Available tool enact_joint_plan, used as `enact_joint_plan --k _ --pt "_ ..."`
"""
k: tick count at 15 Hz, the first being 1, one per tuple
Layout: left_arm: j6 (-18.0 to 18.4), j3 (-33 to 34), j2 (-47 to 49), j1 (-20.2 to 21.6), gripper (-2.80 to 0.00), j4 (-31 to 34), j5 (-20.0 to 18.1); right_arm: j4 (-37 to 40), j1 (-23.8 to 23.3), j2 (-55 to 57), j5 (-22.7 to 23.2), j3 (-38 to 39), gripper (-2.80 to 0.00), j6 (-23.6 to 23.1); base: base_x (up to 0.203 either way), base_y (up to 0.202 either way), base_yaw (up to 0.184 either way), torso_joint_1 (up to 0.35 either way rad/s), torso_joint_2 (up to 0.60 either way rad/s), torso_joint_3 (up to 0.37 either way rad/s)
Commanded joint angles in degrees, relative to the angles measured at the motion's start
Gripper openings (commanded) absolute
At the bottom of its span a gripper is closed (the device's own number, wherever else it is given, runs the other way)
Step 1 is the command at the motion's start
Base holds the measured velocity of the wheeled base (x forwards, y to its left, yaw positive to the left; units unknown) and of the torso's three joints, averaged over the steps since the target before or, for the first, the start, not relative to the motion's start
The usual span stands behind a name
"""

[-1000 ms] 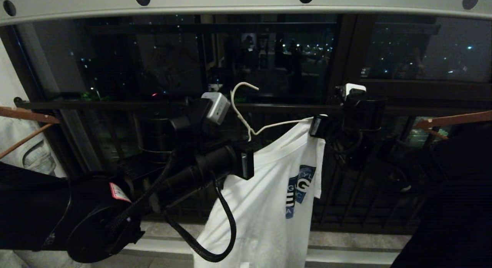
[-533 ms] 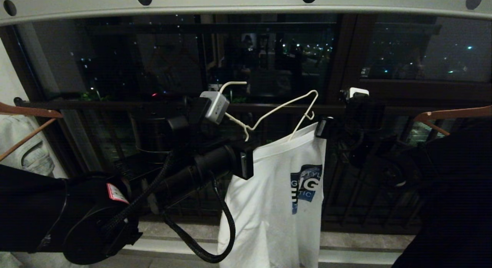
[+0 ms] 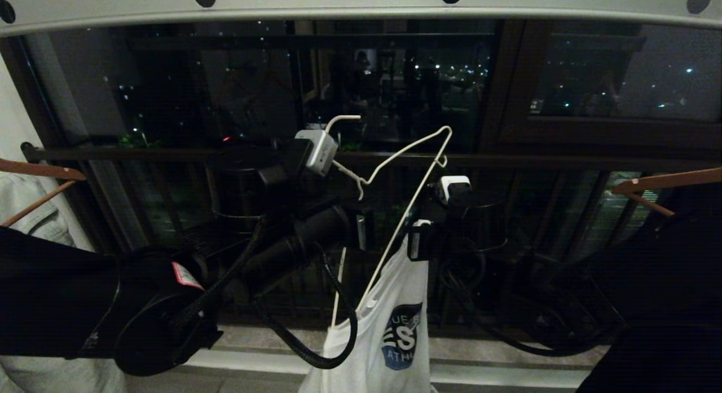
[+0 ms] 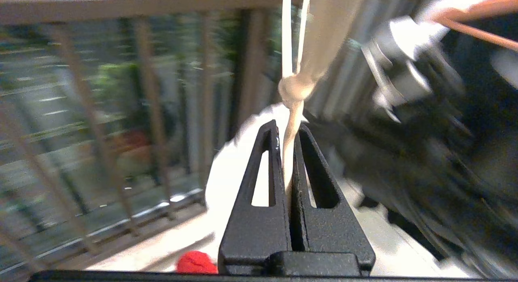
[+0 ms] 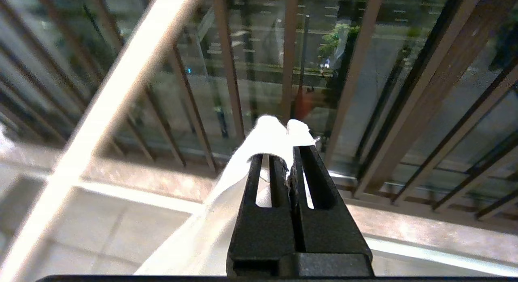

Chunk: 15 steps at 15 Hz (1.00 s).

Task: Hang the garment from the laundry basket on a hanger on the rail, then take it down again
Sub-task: Take the clothes off the clothes rack, then put clothes in the basket

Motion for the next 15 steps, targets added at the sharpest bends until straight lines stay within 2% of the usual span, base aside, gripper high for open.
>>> enact_joint_plan --k 1,3,6,7,8,12,15 --pt "-0.1 -1.6 3.0 0.3 -2.80 -2.8 2.8 -0.3 1.3 -1.5 0.5 1.6 -2.80 -0.6 0.000 0.000 0.000 0.000 0.00 0.000" --pt "0.1 -2.1 5.2 0.7 -2.80 -8.3 5.1 -0.3 1.5 -1.1 1.4 2.2 -2.80 -1.2 0.000 0.000 0.000 0.000 0.00 0.000" --pt "1.5 -2.5 5.2 1.2 -2.80 -8.6 6.0 -0.3 1.3 0.6 1.6 2.1 -2.80 -1.1 0.000 0.000 0.000 0.000 0.00 0.000" --pt "2.0 -3.6 5.2 1.3 -2.80 -8.8 9.8 -0.3 1.3 1.4 2.6 2.3 -2.80 -1.1 0.000 0.000 0.000 0.000 0.00 0.000" --pt "2.6 -3.9 5.0 1.4 -2.80 -8.4 11.2 -0.3 1.1 2.3 3.3 2.2 -2.80 -1.1 0.000 0.000 0.000 0.000 0.00 0.000" --pt "10.2 -1.8 5.1 2.2 -2.80 -7.8 11.1 -0.3 -0.2 6.9 5.4 1.9 -2.80 -1.4 0.000 0.000 0.000 0.000 0.00 0.000" --pt "11.8 -1.9 2.9 4.8 -2.80 -6.7 10.4 -0.3 -3.2 13.4 8.4 0.1 -2.80 -5.0 0.000 0.000 0.000 0.000 0.00 0.000"
